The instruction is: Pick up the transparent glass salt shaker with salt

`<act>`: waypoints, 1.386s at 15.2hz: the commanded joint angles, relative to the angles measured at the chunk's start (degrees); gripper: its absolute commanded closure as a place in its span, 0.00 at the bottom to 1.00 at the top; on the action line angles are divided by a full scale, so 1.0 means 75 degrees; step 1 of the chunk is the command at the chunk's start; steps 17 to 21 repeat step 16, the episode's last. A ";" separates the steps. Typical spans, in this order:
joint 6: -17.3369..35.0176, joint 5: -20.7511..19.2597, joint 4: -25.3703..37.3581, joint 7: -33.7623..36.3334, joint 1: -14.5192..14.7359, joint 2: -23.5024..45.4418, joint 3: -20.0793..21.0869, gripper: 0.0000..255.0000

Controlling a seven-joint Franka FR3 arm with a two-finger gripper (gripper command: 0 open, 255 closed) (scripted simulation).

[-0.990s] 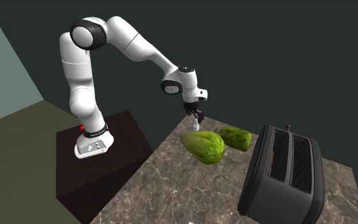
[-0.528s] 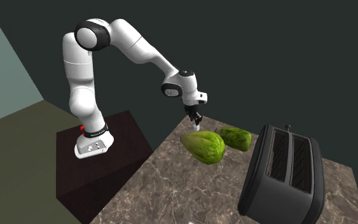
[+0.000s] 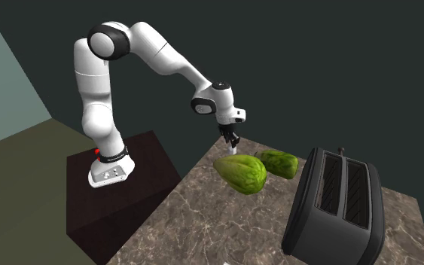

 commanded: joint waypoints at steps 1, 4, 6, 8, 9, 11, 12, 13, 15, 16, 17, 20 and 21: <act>-0.0125 -0.0136 0.0002 0.0116 0.0045 -0.0131 -0.0051 1.00; -0.0379 -0.0381 0.0046 0.0311 0.0103 -0.0371 -0.0140 1.00; -0.0553 -0.0536 0.0085 0.0435 0.0134 -0.0526 -0.0188 1.00; -0.0729 -0.0684 0.0132 0.0553 0.0157 -0.0675 -0.0227 1.00; -0.0818 -0.0754 0.0158 0.0609 0.0168 -0.0748 -0.0245 1.00; -0.0999 -0.0889 0.0216 0.0717 0.0185 -0.0889 -0.0274 1.00; -0.1090 -0.0953 0.0248 0.0769 0.0192 -0.0958 -0.0286 1.00; -0.1181 -0.1014 0.0281 0.0819 0.0199 -0.1025 -0.0297 1.00; -0.1287 -0.1083 0.0322 0.0875 0.0203 -0.1100 -0.0306 1.00; -0.1287 -0.1084 0.0321 0.0875 0.0203 -0.1100 -0.0306 1.00; -0.1287 -0.1084 0.0321 0.0875 0.0203 -0.1100 -0.0306 1.00; -0.1287 -0.1084 0.0321 0.0875 0.0203 -0.1100 -0.0306 1.00; -0.1287 -0.1084 0.0321 0.0875 0.0203 -0.1100 -0.0306 1.00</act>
